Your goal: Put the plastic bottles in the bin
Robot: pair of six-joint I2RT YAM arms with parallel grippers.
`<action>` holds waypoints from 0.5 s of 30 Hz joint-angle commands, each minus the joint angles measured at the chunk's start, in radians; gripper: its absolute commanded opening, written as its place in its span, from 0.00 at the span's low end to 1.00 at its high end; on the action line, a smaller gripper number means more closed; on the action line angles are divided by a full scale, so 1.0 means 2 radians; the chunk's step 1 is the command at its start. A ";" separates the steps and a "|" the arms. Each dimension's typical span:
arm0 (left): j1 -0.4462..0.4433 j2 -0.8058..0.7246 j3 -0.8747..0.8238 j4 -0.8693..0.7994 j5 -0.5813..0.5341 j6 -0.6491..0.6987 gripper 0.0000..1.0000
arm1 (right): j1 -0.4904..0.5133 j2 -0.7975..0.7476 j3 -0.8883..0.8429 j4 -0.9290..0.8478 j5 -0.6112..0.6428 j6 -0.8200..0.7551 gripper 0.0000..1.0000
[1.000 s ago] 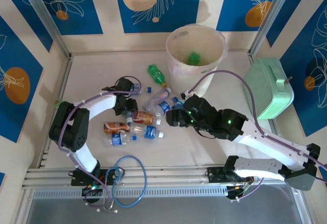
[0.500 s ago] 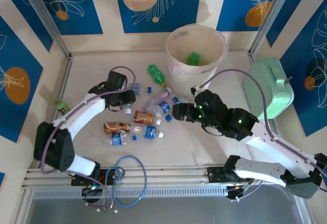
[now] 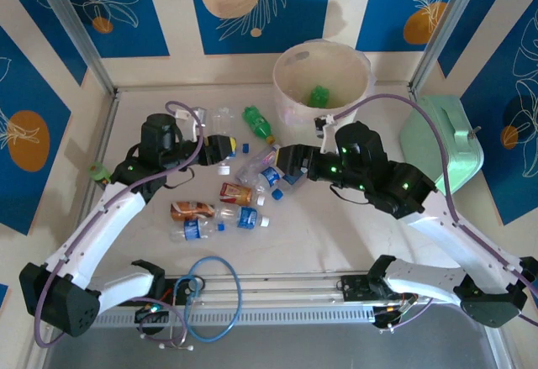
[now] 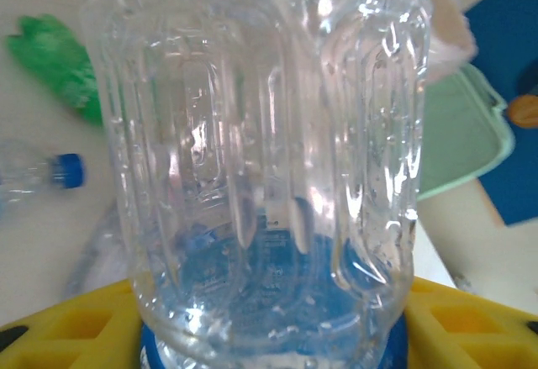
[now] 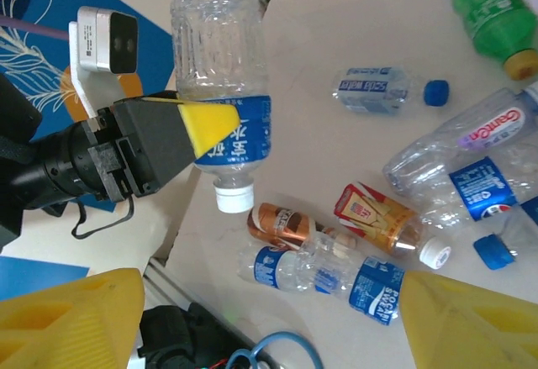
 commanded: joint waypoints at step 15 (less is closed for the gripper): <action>-0.022 -0.013 -0.045 0.184 0.231 -0.069 0.56 | -0.050 0.134 0.132 0.033 -0.133 -0.043 0.90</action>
